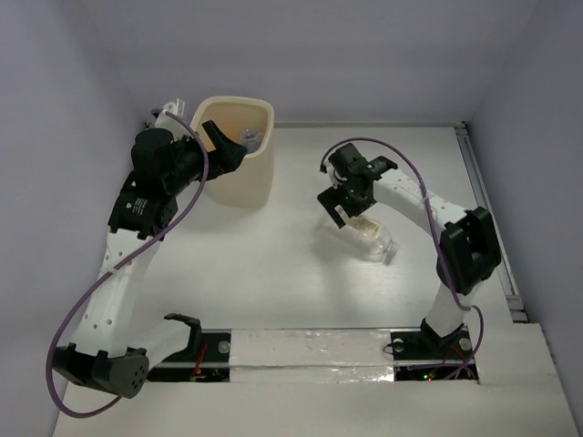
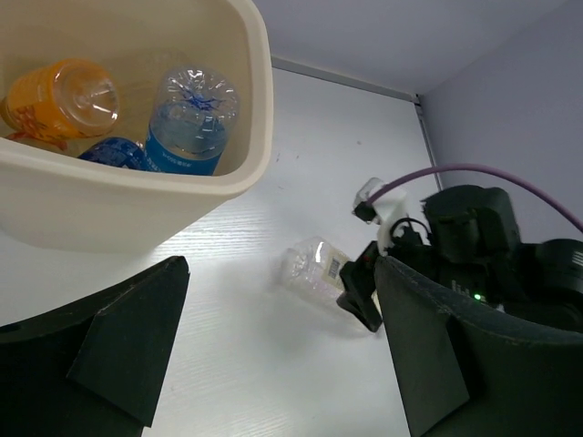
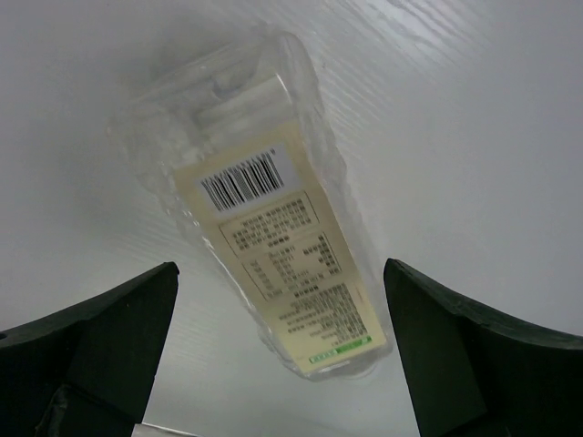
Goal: Put the plastic bottles in the bin
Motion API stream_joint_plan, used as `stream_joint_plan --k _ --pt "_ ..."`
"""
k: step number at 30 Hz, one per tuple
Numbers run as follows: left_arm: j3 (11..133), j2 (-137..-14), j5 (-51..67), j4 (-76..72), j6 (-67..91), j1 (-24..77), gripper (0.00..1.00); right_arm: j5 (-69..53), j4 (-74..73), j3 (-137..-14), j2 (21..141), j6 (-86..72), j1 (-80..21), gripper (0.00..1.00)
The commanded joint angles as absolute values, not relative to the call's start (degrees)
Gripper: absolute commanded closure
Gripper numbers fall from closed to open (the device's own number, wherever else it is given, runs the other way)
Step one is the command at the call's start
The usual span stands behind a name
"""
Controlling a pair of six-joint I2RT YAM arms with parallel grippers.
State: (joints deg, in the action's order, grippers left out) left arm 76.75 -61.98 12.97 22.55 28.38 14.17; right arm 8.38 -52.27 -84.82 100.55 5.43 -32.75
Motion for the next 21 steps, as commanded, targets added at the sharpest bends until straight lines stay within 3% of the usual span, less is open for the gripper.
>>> stream_joint_plan --k 1,6,7,8,10,11,13,21 --pt "77.78 -60.29 12.66 22.58 27.6 14.41 0.2 2.47 -50.98 -88.41 106.24 8.0 -33.31 0.0" --pt "81.03 -58.8 12.04 26.53 26.11 14.41 0.2 1.15 -50.01 -88.6 108.99 6.15 -33.31 0.04" --pt "81.64 -58.45 11.87 27.24 25.84 14.41 0.2 0.62 -49.4 -88.25 108.55 5.98 -33.31 0.09" --pt "83.13 -57.66 11.78 27.94 25.58 14.41 0.2 0.53 -48.79 -87.37 106.89 5.11 -33.31 0.28" --pt "84.89 -56.96 11.6 30.23 25.23 14.41 0.2 -1.48 -47.56 -86.49 104.43 3.96 -33.31 0.44" --pt "86.82 -56.17 11.51 31.37 25.31 14.41 0.2 -2.19 -47.64 -86.75 101.72 2.65 -33.31 0.58" --pt "88.5 -55.29 11.51 32.08 26.01 14.41 0.2 -3.6 -48.33 -87.88 98.28 0.71 -33.31 0.67" --pt "92.28 -49.04 12.74 26.73 34.8 14.41 0.2 -15.36 -43.53 -109.57 87.45 -11.84 -33.31 0.67"
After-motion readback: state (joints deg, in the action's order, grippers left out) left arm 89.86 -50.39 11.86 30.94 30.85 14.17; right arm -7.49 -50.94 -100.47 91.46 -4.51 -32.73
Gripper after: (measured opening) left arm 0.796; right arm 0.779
